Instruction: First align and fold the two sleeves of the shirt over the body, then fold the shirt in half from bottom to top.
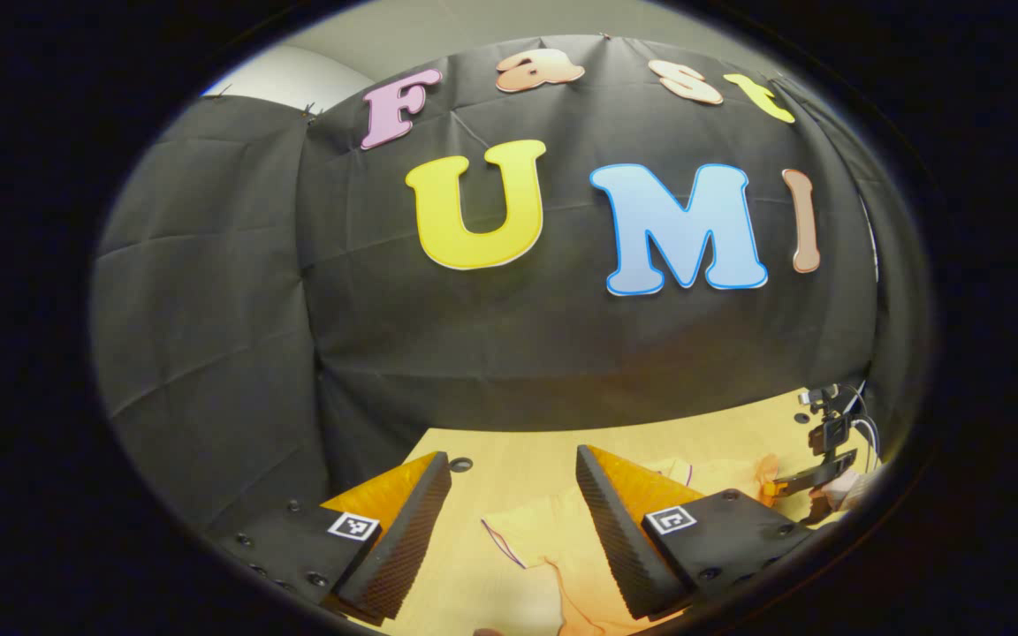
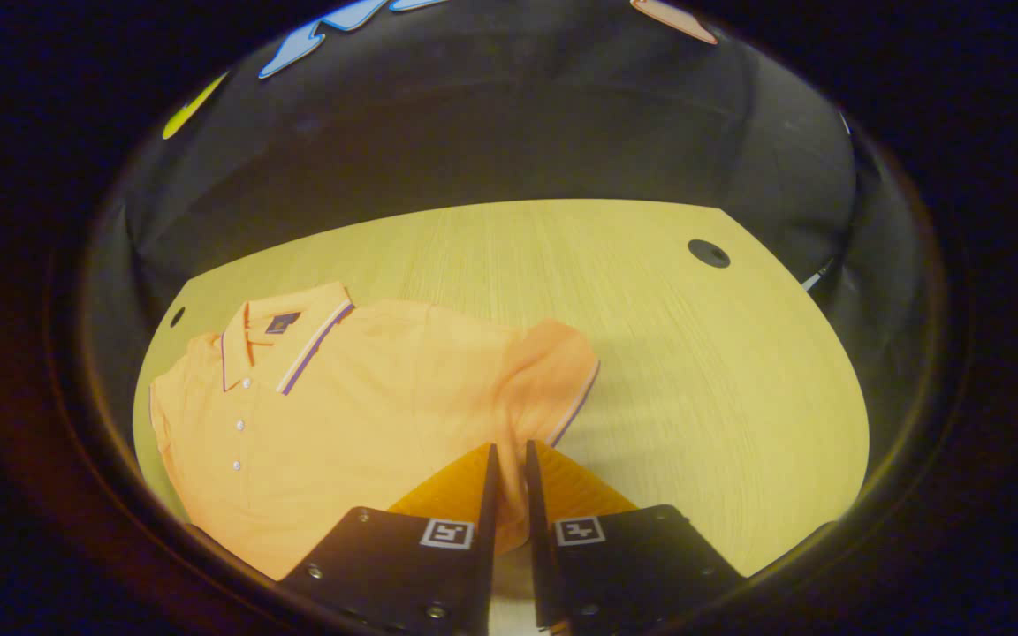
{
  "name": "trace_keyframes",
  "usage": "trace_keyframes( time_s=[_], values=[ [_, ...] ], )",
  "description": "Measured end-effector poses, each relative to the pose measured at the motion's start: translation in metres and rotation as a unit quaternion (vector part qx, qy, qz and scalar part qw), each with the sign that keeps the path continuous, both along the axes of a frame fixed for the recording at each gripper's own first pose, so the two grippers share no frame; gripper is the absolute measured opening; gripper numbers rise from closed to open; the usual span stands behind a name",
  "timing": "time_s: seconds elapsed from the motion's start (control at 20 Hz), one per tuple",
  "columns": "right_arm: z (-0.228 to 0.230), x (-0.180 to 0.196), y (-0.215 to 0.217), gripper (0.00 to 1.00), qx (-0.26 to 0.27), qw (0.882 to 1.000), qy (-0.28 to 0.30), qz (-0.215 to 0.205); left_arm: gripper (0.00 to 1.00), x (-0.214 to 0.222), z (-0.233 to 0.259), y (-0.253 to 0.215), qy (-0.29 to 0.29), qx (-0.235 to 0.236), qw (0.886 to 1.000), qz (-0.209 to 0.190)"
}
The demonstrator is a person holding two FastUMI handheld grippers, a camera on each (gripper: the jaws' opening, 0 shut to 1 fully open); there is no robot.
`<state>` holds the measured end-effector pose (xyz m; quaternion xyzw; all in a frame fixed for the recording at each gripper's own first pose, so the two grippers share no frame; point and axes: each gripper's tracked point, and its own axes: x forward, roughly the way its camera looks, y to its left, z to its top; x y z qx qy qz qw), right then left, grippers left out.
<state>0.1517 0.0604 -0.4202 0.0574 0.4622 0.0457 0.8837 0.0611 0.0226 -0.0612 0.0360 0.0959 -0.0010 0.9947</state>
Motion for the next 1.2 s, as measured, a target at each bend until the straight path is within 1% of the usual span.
trace_keyframes(
  time_s=[0.05,0.15,0.2,0.3,0.5,0.7,0.75,0.8,1.05,1.1,1.15,1.2],
  values=[
    [0.001,0.0,0.0,0.1,-0.008,1.0,-0.002,0.004,0.94,0.0,-0.001,0.0,0.002,-0.002,1.0,0.001],
    [0.002,-0.001,0.0,0.1,-0.026,1.0,-0.003,0.015,0.94,0.0,-0.003,0.002,0.005,-0.006,1.0,0.004],
    [0.005,0.0,0.001,0.1,-0.034,0.999,-0.005,0.021,0.96,-0.001,-0.003,0.004,0.005,-0.007,1.0,0.006],
    [0.014,0.002,0.008,0.1,-0.043,0.998,-0.019,0.03,0.96,-0.004,-0.005,0.008,0.004,-0.009,1.0,0.01],
    [0.043,0.008,0.032,0.1,-0.043,0.996,-0.055,0.057,0.96,-0.006,-0.007,0.017,0.006,-0.014,1.0,0.017],
    [0.06,0.009,0.069,0.1,-0.035,0.992,-0.077,0.095,0.96,-0.01,-0.01,0.021,0.007,-0.021,1.0,0.021],
    [0.062,0.006,0.079,0.1,-0.031,0.991,-0.078,0.105,0.96,-0.011,-0.01,0.022,0.007,-0.021,0.999,0.023],
    [0.063,0.004,0.089,0.1,-0.027,0.99,-0.079,0.114,0.92,-0.013,-0.011,0.025,0.007,-0.02,0.999,0.025],
    [0.056,-0.012,0.131,0.1,-0.017,0.985,-0.067,0.157,0.96,-0.019,-0.012,0.039,0.009,-0.017,0.999,0.038],
    [0.053,-0.015,0.136,0.1,-0.018,0.984,-0.062,0.165,0.96,-0.02,-0.013,0.044,0.009,-0.017,0.999,0.041],
    [0.048,-0.018,0.14,0.1,-0.02,0.983,-0.056,0.171,0.94,-0.021,-0.015,0.047,0.01,-0.017,0.999,0.044],
    [0.044,-0.02,0.145,0.1,-0.021,0.983,-0.05,0.176,0.96,-0.024,-0.016,0.051,0.011,-0.016,0.999,0.047]
  ],
)
